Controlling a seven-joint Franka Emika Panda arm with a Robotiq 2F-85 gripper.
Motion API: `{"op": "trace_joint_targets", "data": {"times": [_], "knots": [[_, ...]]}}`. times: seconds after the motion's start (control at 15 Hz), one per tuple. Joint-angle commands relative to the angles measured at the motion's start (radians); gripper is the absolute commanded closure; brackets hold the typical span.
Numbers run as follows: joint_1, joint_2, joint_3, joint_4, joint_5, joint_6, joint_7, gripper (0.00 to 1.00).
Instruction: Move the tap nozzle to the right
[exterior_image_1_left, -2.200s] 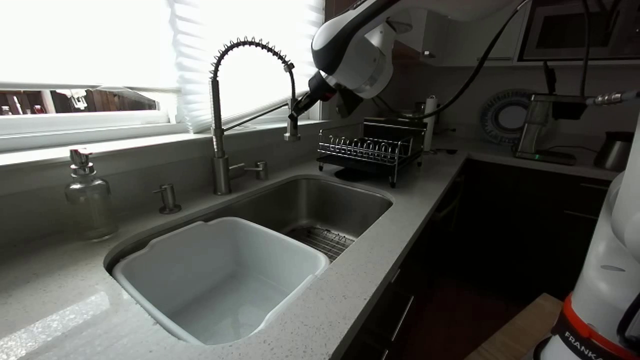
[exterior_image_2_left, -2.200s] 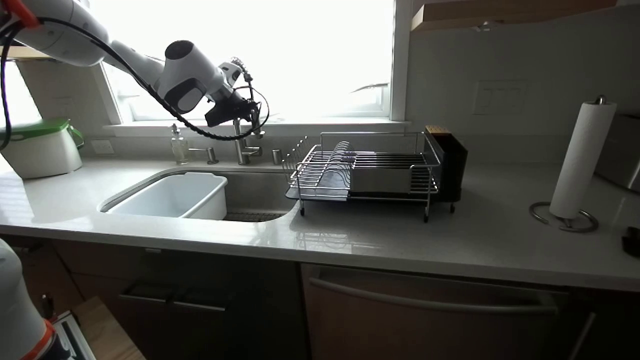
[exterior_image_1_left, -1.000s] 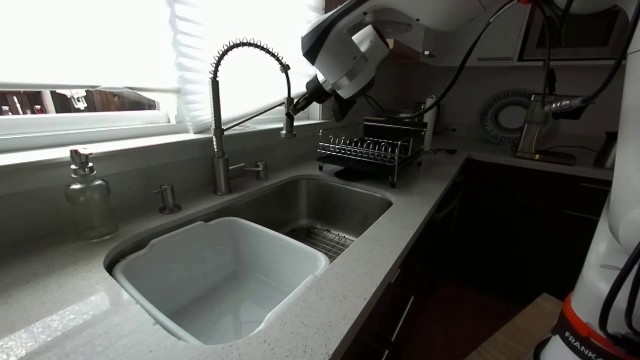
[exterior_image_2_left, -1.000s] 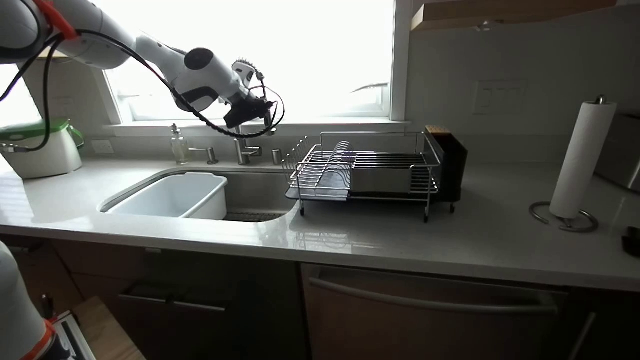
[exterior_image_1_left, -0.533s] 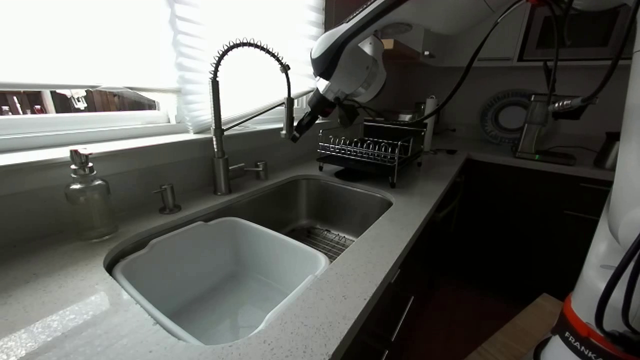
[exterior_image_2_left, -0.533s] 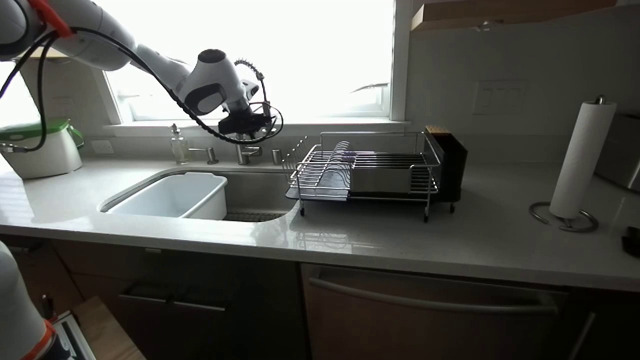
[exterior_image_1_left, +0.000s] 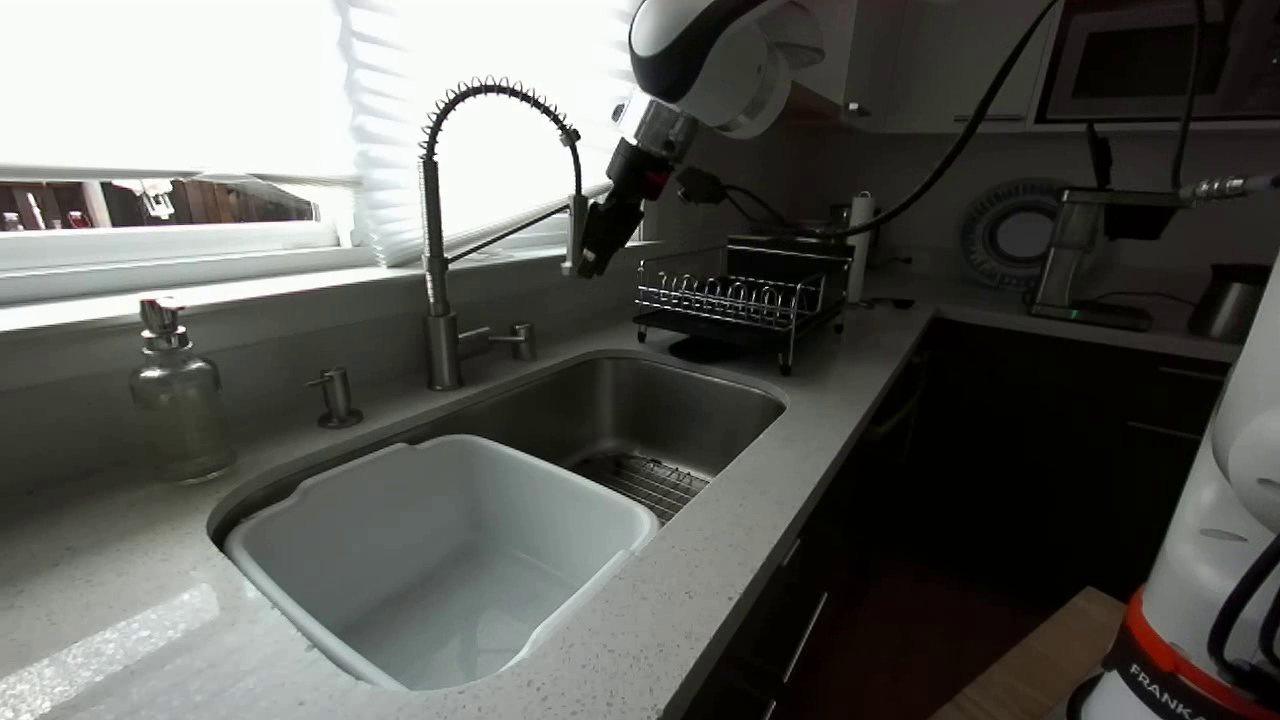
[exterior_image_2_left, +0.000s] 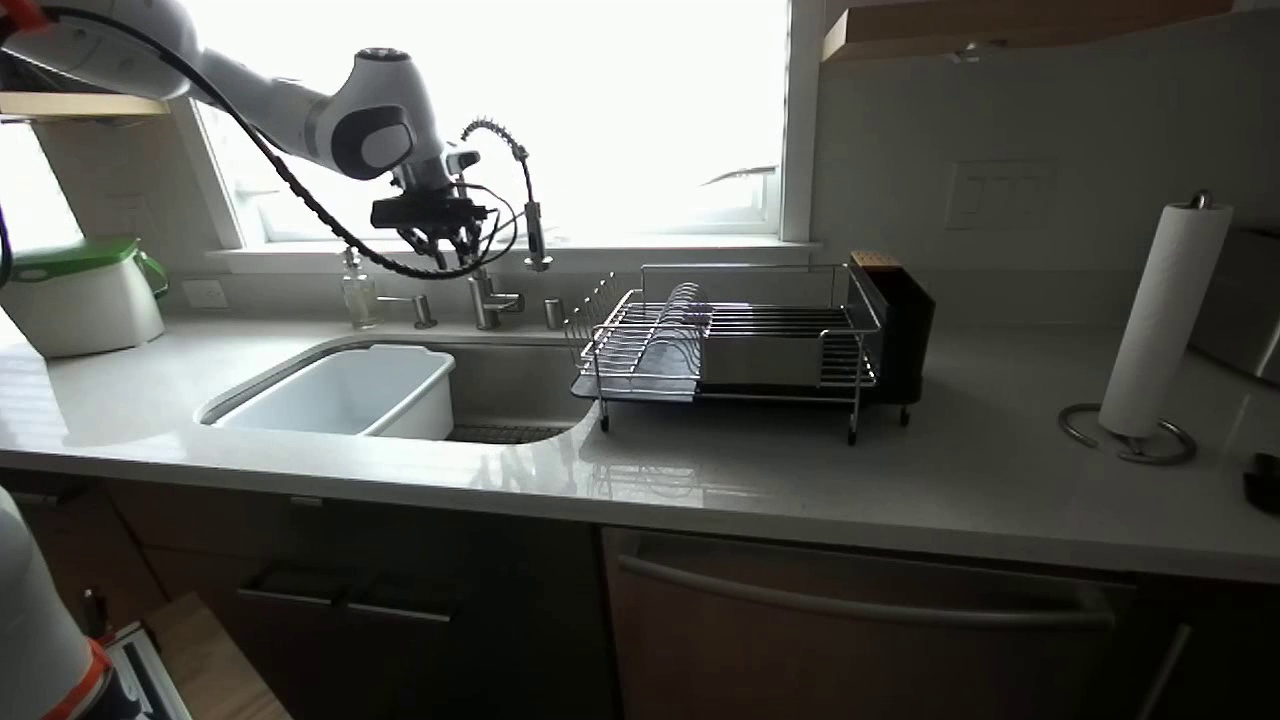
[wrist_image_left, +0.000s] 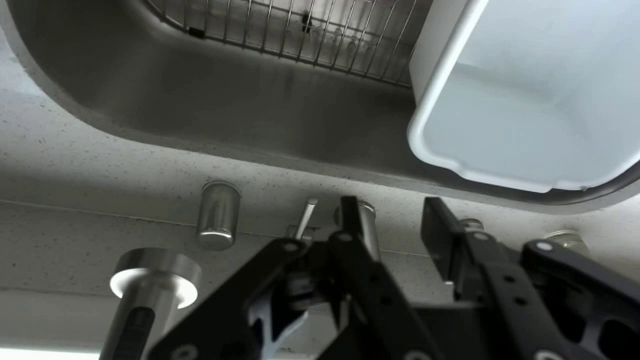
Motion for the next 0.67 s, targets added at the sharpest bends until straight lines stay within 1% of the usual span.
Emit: {"op": "trace_joint_targets", "data": {"times": [0.0,0.13,0.2,0.27,0.33,0.6], "knots": [[-0.004,-0.069,0.029,-0.022,-0.114,-0.105,0.189,0.28],[-0.009,-0.098,0.038,-0.030,-0.198,-0.150,0.308,0.15],[-0.011,-0.109,0.039,-0.024,-0.213,-0.195,0.344,0.06],[-0.010,-0.124,0.038,-0.021,-0.205,-0.247,0.362,0.01],[-0.009,-0.138,0.034,-0.022,-0.185,-0.285,0.372,0.00],[-0.016,-0.207,0.033,-0.051,-0.189,-0.381,0.457,0.00]]}}
